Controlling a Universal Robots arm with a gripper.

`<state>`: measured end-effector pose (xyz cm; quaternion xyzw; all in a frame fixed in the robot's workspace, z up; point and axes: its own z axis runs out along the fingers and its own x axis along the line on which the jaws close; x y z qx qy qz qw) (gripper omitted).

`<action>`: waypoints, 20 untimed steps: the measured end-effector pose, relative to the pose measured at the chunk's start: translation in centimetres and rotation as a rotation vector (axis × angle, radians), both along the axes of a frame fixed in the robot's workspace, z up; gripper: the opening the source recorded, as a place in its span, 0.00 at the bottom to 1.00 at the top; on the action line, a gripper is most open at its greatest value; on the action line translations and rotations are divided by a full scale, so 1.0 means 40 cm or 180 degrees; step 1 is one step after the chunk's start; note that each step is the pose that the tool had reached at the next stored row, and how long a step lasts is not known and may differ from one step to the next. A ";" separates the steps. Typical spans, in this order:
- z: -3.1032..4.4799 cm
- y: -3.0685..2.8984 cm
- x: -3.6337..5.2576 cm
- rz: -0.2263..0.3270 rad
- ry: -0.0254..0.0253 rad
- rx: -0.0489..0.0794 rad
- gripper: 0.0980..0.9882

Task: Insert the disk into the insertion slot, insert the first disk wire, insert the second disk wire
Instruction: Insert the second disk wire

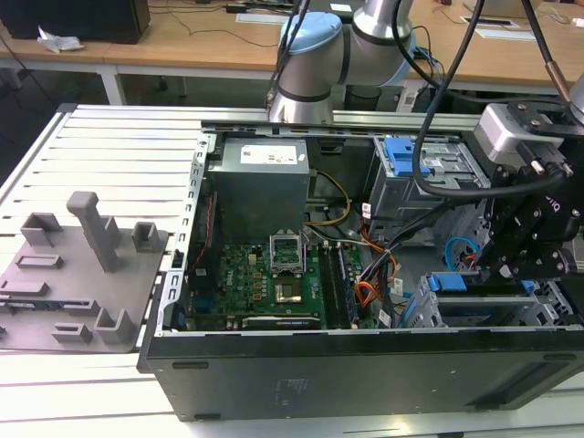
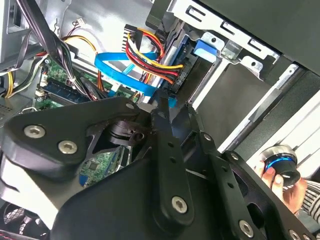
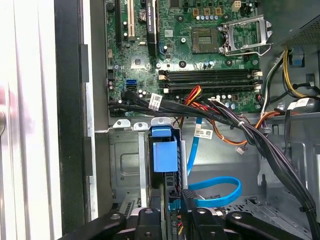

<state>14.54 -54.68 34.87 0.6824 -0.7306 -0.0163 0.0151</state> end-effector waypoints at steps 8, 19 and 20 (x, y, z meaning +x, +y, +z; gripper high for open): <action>-0.019 -0.002 -0.010 0.0133 0.0002 0.0105 0.23; -0.020 -0.001 -0.010 0.0133 0.0002 0.0107 0.07; -0.016 -0.002 -0.010 0.0133 0.0002 0.0107 0.07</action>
